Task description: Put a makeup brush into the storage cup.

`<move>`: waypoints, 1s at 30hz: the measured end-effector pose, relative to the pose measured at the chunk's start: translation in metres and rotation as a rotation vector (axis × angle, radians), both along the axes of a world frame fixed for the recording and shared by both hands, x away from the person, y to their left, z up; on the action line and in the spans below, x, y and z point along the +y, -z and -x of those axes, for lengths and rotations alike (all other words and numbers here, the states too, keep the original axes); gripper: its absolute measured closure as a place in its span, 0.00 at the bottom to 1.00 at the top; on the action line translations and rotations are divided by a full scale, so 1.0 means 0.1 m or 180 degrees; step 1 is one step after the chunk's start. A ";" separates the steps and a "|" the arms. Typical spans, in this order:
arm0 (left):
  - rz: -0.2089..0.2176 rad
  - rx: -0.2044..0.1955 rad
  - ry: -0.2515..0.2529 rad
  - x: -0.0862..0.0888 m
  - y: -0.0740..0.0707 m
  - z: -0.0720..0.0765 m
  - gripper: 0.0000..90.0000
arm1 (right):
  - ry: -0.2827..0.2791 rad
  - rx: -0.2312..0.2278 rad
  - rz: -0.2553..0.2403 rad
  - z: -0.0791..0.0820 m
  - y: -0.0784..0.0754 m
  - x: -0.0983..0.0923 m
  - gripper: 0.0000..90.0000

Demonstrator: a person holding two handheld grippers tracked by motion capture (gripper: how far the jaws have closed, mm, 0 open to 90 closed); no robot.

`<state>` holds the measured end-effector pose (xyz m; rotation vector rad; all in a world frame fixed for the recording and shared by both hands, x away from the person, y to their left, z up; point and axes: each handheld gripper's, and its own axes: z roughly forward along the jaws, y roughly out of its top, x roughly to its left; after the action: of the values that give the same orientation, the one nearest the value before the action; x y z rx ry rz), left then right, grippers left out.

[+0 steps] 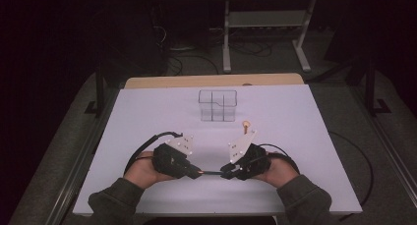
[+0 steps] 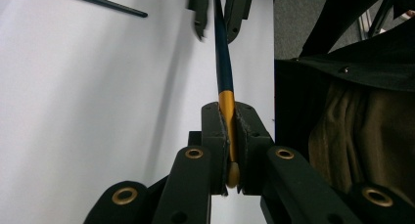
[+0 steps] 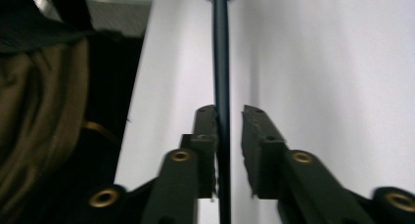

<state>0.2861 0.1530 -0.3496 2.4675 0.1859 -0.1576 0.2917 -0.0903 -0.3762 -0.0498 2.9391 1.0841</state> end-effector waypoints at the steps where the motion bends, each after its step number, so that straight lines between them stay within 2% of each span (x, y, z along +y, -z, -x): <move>1: -0.0017 -0.0018 0.0006 0.00 -0.01 0.00 0.94 | -0.0015 -0.0009 0.0028 0.01 -0.03 0.01 0.81; 4: -0.0044 -0.0031 -0.0006 -0.01 -0.01 0.00 0.94 | -0.0023 -0.0051 0.0105 0.04 -0.08 0.05 0.81; 8: -0.0093 -0.0052 0.0008 -0.02 -0.01 0.02 0.94 | -0.0073 -0.0076 0.0307 0.06 -0.08 0.13 0.84; 10: -0.0087 -0.0061 0.0025 -0.02 -0.01 0.02 0.94 | -0.0074 -0.0068 0.0338 0.06 -0.07 0.15 0.85; 13: -0.0097 -0.0059 0.0036 -0.03 -0.01 0.02 0.94 | -0.0087 -0.0028 0.0374 0.05 -0.04 0.17 0.92; 16: -0.0087 -0.0066 0.0040 -0.03 -0.01 0.03 0.94 | -0.0097 -0.0008 0.0375 0.04 -0.03 0.17 0.93; 20: -0.0014 -0.0027 -0.0012 0.00 0.00 0.03 0.92 | -0.0100 0.0026 0.0312 0.04 -0.02 0.16 0.93; 23: 0.0057 -0.0004 -0.0099 0.03 0.00 0.02 0.83 | -0.0044 0.0037 0.0208 0.03 -0.01 0.12 0.93; 26: 0.0222 0.0074 -0.0168 0.08 0.01 0.01 0.75 | 0.0033 0.0048 0.0044 0.02 0.02 0.07 0.93; 30: 0.0256 0.0111 -0.0241 0.11 0.03 0.00 0.70 | 0.0118 0.0044 -0.0113 0.02 0.05 0.03 0.93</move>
<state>0.2857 0.1637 -0.3523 2.3748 0.2823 -0.1723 0.2901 -0.0874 -0.3814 0.0126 2.9195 1.1357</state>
